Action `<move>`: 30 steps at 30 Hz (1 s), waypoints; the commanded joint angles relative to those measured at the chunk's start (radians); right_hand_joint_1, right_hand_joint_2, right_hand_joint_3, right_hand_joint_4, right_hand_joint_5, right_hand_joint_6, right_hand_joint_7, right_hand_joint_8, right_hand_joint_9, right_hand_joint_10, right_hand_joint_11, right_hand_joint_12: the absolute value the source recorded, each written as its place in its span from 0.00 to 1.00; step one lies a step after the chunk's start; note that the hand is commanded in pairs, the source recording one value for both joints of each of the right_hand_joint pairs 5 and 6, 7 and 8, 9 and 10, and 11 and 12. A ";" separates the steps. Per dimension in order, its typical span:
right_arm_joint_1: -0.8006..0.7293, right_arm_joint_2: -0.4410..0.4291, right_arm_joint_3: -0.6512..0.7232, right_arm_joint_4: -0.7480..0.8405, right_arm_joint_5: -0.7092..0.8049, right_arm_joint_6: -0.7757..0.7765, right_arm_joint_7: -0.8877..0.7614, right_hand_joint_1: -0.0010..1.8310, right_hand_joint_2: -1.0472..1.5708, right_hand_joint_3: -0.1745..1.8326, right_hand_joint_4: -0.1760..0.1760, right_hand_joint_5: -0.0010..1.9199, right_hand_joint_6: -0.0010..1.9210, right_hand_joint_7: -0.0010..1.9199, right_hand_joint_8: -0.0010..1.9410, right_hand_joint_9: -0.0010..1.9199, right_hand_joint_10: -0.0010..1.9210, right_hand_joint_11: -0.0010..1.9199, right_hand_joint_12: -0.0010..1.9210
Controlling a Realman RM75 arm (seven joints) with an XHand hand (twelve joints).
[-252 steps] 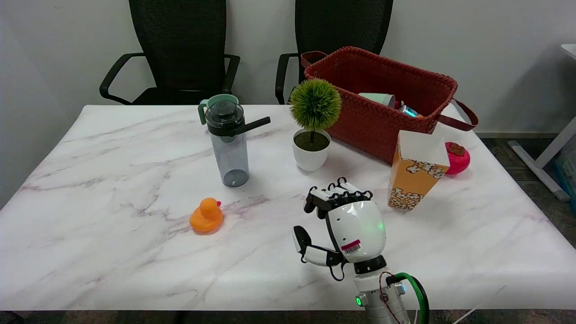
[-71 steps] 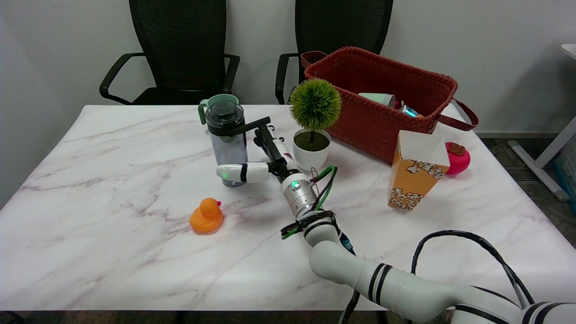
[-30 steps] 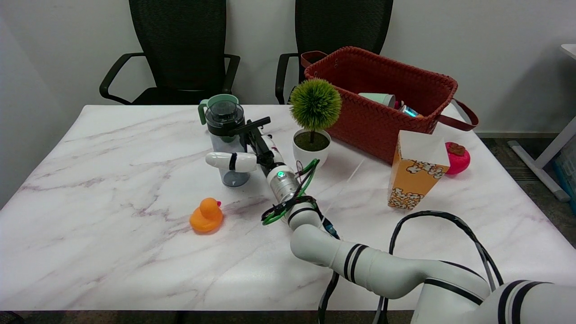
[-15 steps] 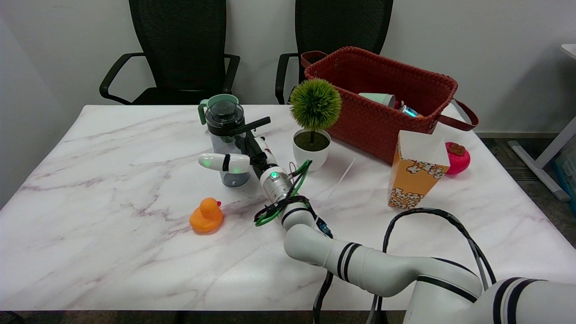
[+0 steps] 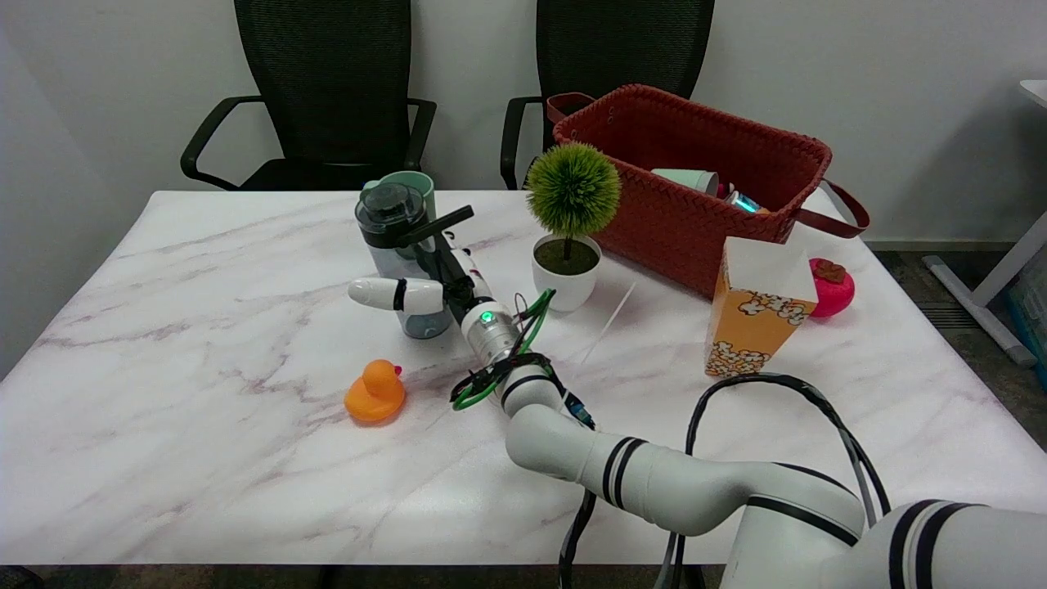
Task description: Pick up the black bottle.
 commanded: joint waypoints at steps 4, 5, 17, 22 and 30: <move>0.001 -0.016 0.011 -0.024 0.008 0.008 0.006 0.58 0.46 0.16 0.50 0.17 0.17 0.40 0.40 0.23 0.23 0.03 0.03; -0.001 -0.015 0.012 -0.024 0.008 0.012 0.006 0.58 0.47 0.15 0.50 0.20 0.20 0.46 0.46 0.26 0.26 0.05 0.05; -0.015 -0.011 0.017 -0.016 0.008 0.059 0.006 0.56 0.56 0.11 0.50 0.55 0.55 0.71 0.71 0.61 0.61 0.35 0.35; -0.018 -0.011 0.017 -0.011 0.008 0.062 0.006 0.55 0.56 0.11 0.50 0.65 0.65 0.74 0.73 0.64 0.63 0.39 0.39; -0.025 -0.010 0.017 0.014 0.007 0.074 0.006 0.60 0.57 0.03 0.50 0.56 0.56 0.74 0.73 0.67 0.67 0.51 0.51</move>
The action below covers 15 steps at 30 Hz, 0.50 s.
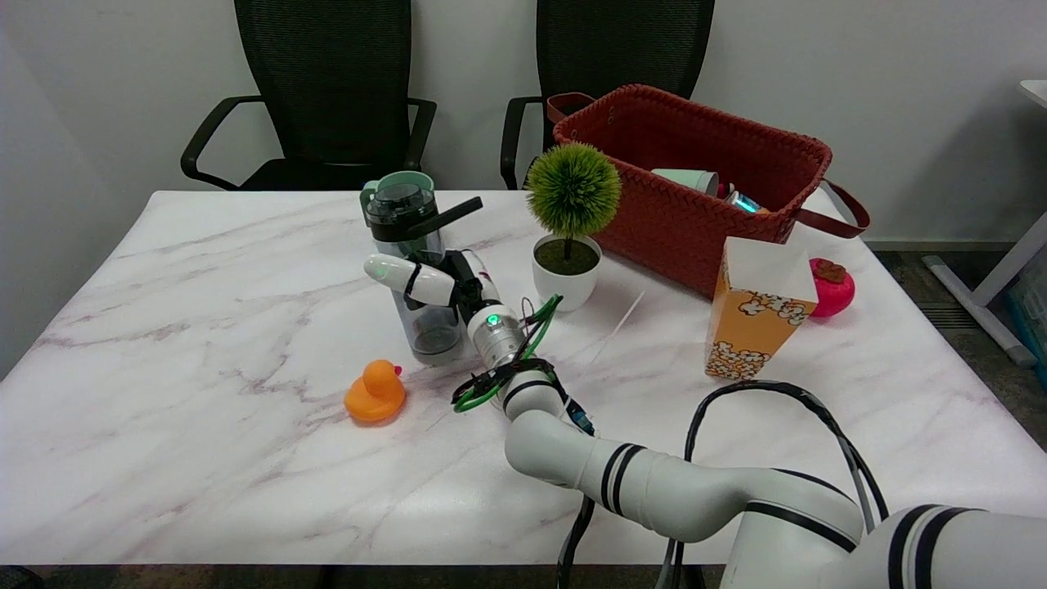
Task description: Pick up the black bottle.
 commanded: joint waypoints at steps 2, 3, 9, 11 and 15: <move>-0.017 0.003 0.003 0.035 0.000 0.036 0.001 0.65 0.63 0.07 0.50 0.53 0.53 0.74 0.73 0.67 0.67 0.51 0.51; -0.020 0.004 0.003 0.040 0.000 0.041 0.001 0.65 0.64 0.11 0.50 0.53 0.53 0.74 0.73 0.67 0.67 0.51 0.51; -0.035 0.014 0.003 0.075 -0.007 0.089 0.001 0.67 0.73 0.27 0.50 0.57 0.57 0.77 0.76 0.70 0.70 0.56 0.56; -0.039 0.021 0.005 0.095 -0.007 0.106 -0.003 0.68 0.77 0.33 0.50 0.60 0.60 0.78 0.77 0.71 0.71 0.58 0.58; -0.049 0.050 0.005 0.156 -0.008 0.124 -0.008 0.69 0.84 0.39 0.50 0.63 0.63 0.80 0.79 0.74 0.74 0.62 0.62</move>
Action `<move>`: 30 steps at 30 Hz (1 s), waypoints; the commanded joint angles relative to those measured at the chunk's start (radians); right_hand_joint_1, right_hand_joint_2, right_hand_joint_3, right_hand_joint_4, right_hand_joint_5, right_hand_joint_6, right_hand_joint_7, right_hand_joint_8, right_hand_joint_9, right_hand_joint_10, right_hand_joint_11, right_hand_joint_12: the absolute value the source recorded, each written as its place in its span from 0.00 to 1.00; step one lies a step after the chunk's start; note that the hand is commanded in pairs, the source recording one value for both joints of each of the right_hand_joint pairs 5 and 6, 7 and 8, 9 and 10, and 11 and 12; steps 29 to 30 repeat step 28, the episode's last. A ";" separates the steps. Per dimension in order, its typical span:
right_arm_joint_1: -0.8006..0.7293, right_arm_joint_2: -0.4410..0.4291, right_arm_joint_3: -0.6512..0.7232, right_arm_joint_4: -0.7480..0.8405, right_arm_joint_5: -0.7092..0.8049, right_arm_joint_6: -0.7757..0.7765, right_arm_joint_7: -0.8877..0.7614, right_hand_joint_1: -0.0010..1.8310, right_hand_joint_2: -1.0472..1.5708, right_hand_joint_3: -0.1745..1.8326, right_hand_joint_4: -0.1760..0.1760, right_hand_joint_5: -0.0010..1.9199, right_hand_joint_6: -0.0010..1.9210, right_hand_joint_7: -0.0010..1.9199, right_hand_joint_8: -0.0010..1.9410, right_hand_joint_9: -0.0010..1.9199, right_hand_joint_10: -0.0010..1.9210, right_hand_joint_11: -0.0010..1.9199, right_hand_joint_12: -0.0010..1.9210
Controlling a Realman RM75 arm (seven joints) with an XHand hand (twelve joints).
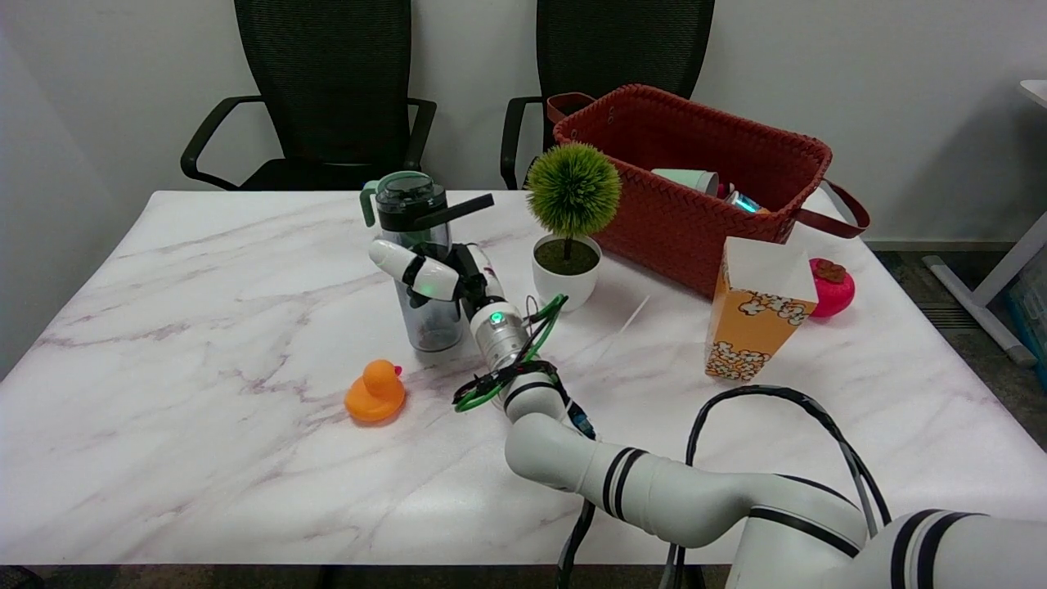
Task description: Pick up the black bottle.
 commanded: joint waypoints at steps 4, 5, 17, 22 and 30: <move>-0.041 0.074 0.000 0.175 -0.019 0.110 -0.009 0.68 0.87 0.41 0.50 0.65 0.65 0.82 0.81 0.75 0.75 0.65 0.65; -0.043 0.078 0.000 0.185 -0.026 0.121 -0.009 0.68 0.88 0.41 0.50 0.65 0.65 0.82 0.81 0.75 0.75 0.65 0.65; -0.075 0.158 0.031 0.416 -0.089 0.203 -0.137 0.67 0.90 0.42 0.50 0.66 0.66 0.84 0.83 0.78 0.78 0.68 0.68; -0.092 0.175 0.057 0.524 -0.094 0.207 -0.236 0.67 0.90 0.41 0.50 0.66 0.66 0.84 0.83 0.78 0.78 0.68 0.68; -0.092 0.221 0.097 0.623 -0.160 0.201 -0.293 0.67 0.90 0.41 0.50 0.65 0.65 0.84 0.83 0.77 0.77 0.67 0.67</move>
